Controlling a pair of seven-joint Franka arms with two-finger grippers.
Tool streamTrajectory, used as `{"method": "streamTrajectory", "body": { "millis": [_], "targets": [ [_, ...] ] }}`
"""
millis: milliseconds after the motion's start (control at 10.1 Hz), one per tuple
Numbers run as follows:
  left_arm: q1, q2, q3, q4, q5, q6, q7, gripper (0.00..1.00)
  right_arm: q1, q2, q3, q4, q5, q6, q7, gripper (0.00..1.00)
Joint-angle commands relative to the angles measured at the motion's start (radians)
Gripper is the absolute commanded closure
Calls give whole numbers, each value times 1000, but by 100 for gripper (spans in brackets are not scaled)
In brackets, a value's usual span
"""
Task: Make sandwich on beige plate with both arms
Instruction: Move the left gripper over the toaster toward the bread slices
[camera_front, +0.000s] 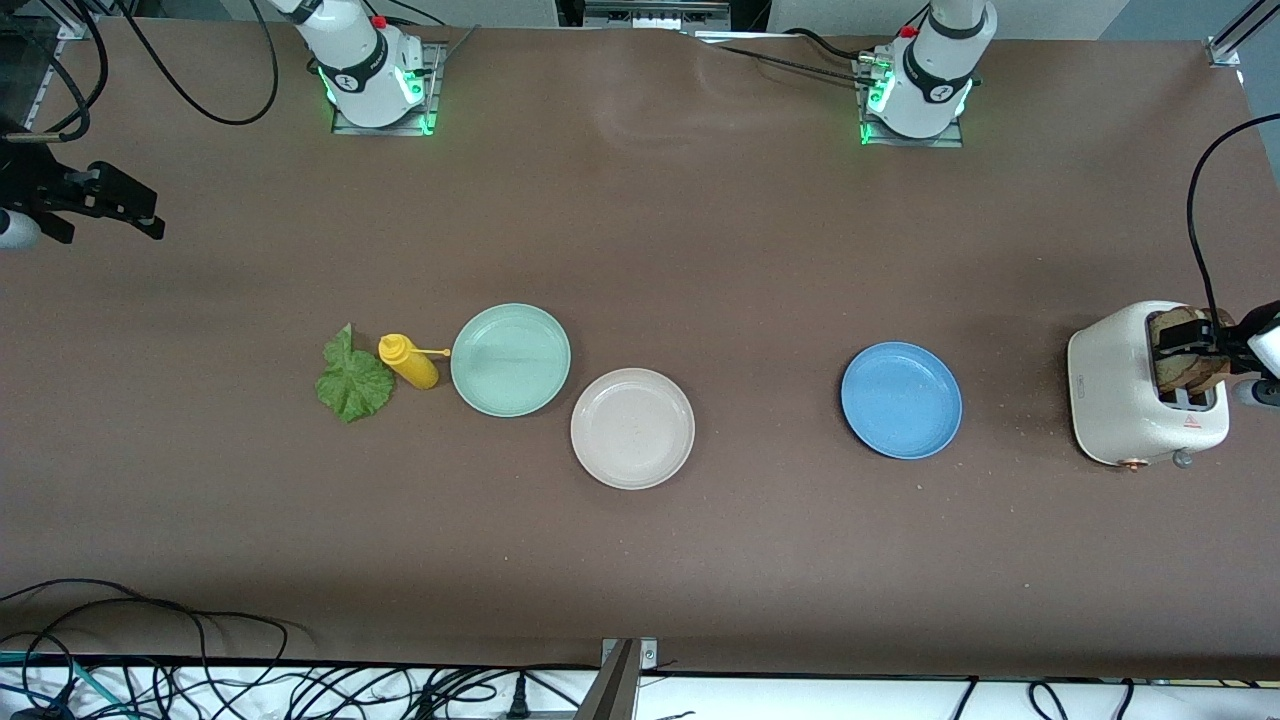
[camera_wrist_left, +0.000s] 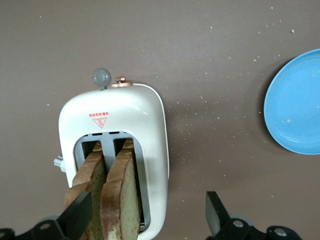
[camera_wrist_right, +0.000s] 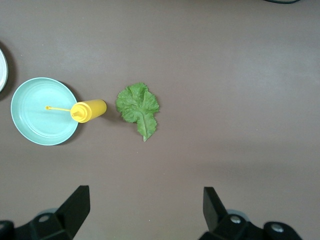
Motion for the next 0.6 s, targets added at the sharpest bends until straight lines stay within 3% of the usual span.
{"method": "streamTrajectory", "body": {
  "millis": [0, 496],
  "targets": [
    [20, -52, -10, -127, 41, 121, 21, 0, 1, -2, -1, 13, -10, -12, -1, 0],
    [52, -81, -11, -224, 63, 212, 22, 0, 1, -2, -2, 11, -10, -12, -1, 0]
  ]
}}
